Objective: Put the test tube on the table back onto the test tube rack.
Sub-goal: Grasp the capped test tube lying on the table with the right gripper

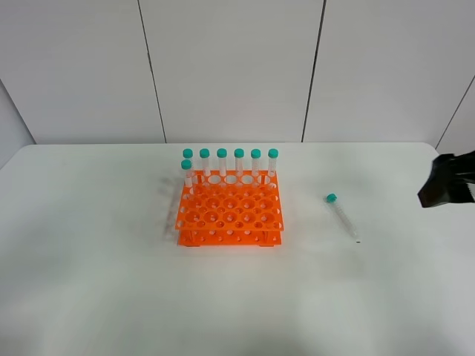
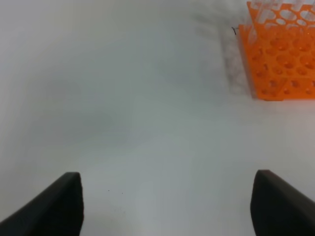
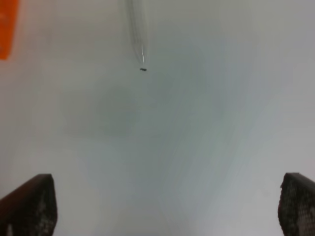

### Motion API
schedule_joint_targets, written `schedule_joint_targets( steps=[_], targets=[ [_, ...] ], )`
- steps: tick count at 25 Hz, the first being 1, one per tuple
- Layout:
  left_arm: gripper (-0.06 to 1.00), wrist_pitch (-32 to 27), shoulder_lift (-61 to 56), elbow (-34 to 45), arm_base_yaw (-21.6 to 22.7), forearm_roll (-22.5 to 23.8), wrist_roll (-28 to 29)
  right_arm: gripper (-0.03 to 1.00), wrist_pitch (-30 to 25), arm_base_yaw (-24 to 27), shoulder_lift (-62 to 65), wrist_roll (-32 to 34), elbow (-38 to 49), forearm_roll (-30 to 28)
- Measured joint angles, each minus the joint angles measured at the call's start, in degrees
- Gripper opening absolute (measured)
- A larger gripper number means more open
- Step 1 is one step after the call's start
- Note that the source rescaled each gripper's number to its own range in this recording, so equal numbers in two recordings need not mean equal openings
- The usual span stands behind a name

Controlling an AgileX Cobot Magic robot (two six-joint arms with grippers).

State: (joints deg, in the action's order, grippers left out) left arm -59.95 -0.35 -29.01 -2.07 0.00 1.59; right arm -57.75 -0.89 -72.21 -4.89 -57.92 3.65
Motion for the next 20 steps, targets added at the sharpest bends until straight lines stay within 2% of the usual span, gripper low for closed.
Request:
schedule_joint_targets(
  steps=[5,8,11,20],
  targets=[
    [1.0,0.0,0.0,0.0,0.0,0.0,0.0,1.0,0.8,-0.2,-19.1,-2.0,-9.8,0.0],
    [1.0,0.0,0.0,0.0,0.0,0.0,0.0,1.0,2.5,-2.4,-26.6,-2.8,-13.7,0.0],
    [1.0,0.0,0.0,0.0,0.0,0.0,0.0,1.0,5.6,-4.7,-30.7,-3.7,-14.9,0.3],
    [1.0,0.0,0.0,0.0,0.0,0.0,0.0,1.0,15.0,-5.0,-39.8,-4.1,-15.1,1.0]
  ],
)
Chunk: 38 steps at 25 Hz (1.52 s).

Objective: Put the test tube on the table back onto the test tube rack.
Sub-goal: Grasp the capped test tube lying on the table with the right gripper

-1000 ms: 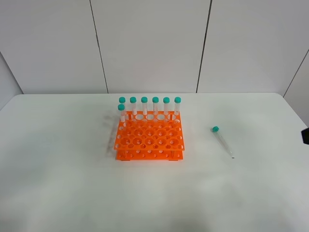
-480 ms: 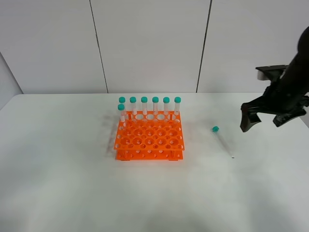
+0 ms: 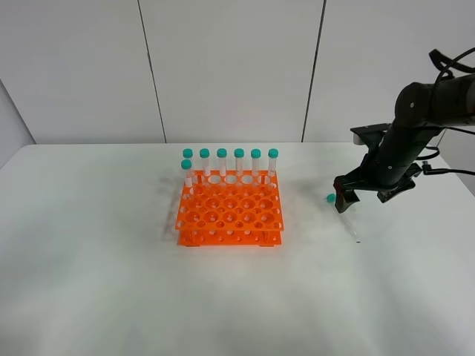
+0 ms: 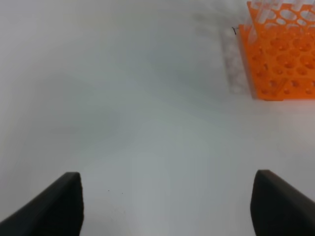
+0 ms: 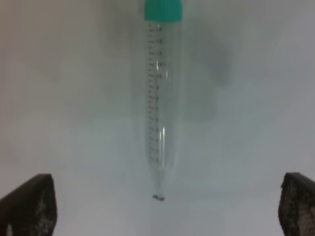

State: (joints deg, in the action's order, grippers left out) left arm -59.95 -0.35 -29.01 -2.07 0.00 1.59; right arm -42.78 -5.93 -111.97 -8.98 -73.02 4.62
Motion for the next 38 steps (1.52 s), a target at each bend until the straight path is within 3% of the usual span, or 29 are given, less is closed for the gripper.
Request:
schedule_joint_targets(
  steps=[8,34,36,38],
  targets=[
    [1.0,0.0,0.0,0.0,0.0,0.0,0.0,1.0,5.2,-0.1,-6.9,0.0,0.0,1.0],
    [1.0,0.0,0.0,0.0,0.0,0.0,0.0,1.0,6.3,-0.1,-9.0,-0.5,-0.2,1.6],
    [1.0,0.0,0.0,0.0,0.0,0.0,0.0,0.92,6.2,-0.1,-9.0,-0.5,-0.2,1.6],
    [1.0,0.0,0.0,0.0,0.0,0.0,0.0,0.68,5.7,-0.1,-9.0,-0.5,-0.2,1.6]
  ],
)
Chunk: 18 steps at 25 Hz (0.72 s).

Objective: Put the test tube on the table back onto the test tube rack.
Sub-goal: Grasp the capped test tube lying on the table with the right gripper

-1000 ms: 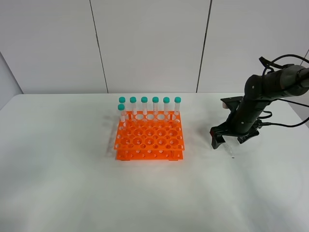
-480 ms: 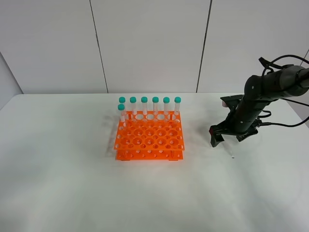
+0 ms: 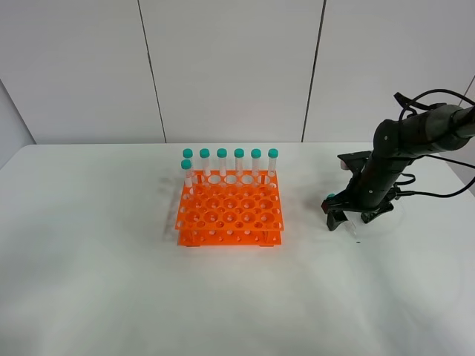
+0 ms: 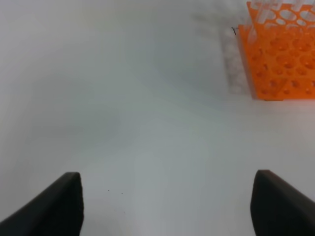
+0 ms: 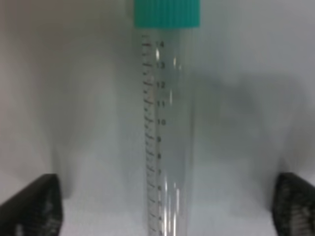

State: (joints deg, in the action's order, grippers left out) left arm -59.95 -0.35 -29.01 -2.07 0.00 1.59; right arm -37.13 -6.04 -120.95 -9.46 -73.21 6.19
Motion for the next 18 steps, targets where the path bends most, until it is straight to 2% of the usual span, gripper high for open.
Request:
schedule_joint_targets(
  steps=[2,3,4,5,11,14,18],
  targets=[
    [1.0,0.0,0.0,0.0,0.0,0.0,0.0,0.31,-0.8,0.0,-0.1,0.1,0.0,0.1],
    [1.0,0.0,0.0,0.0,0.0,0.0,0.0,0.07,-0.9,0.0,-0.1,0.1,0.0,0.1],
    [1.0,0.0,0.0,0.0,0.0,0.0,0.0,0.0,-1.0,0.0,-0.1,0.2,0.0,0.4],
    [1.0,0.0,0.0,0.0,0.0,0.0,0.0,0.04,-1.0,0.0,-0.1,0.2,0.0,0.4],
    [1.0,0.0,0.0,0.0,0.0,0.0,0.0,0.02,-2.8,0.0,3.4,0.1,-0.1,-0.4],
    [1.0,0.0,0.0,0.0,0.0,0.0,0.0,0.02,-5.8,0.0,10.0,-0.4,-0.3,-0.5],
    [1.0,0.0,0.0,0.0,0.0,0.0,0.0,0.02,-13.0,0.0,20.5,-3.8,-0.3,0.7]
  ],
)
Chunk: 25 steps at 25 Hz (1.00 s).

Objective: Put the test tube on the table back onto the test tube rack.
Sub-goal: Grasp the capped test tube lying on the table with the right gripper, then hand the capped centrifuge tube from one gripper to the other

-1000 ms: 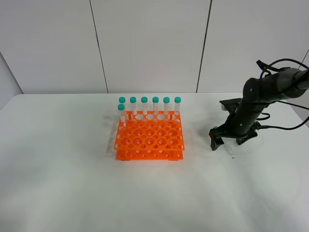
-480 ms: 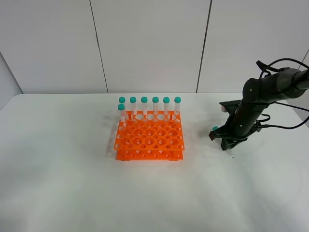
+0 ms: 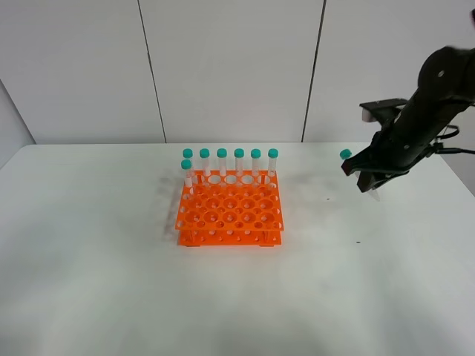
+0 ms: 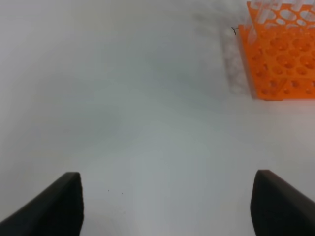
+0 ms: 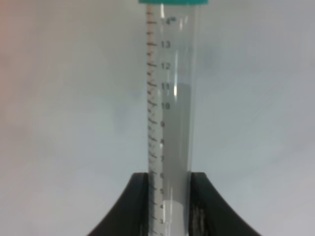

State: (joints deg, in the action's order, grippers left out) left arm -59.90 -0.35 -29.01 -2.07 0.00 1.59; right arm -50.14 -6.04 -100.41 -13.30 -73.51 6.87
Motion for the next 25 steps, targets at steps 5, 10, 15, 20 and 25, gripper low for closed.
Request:
schedule_joint_targets(
  steps=[5,10,15,20,25],
  targets=[
    [1.0,0.0,0.0,0.0,0.0,0.0,0.0,0.02,-7.6,0.0,11.0,-11.0,0.0,6.5],
    [1.0,0.0,0.0,0.0,0.0,0.0,0.0,0.02,-15.7,0.0,16.1,-26.9,0.1,24.4],
    [1.0,0.0,0.0,0.0,0.0,0.0,0.0,0.02,-19.0,-0.2,16.3,-38.1,5.9,37.1],
    [1.0,0.0,0.0,0.0,0.0,0.0,0.0,0.02,-15.8,-6.5,16.3,-40.7,9.3,38.2],
    [1.0,0.0,0.0,0.0,0.0,0.0,0.0,0.02,-8.4,-14.6,16.3,-39.7,9.4,35.9]
  ],
)
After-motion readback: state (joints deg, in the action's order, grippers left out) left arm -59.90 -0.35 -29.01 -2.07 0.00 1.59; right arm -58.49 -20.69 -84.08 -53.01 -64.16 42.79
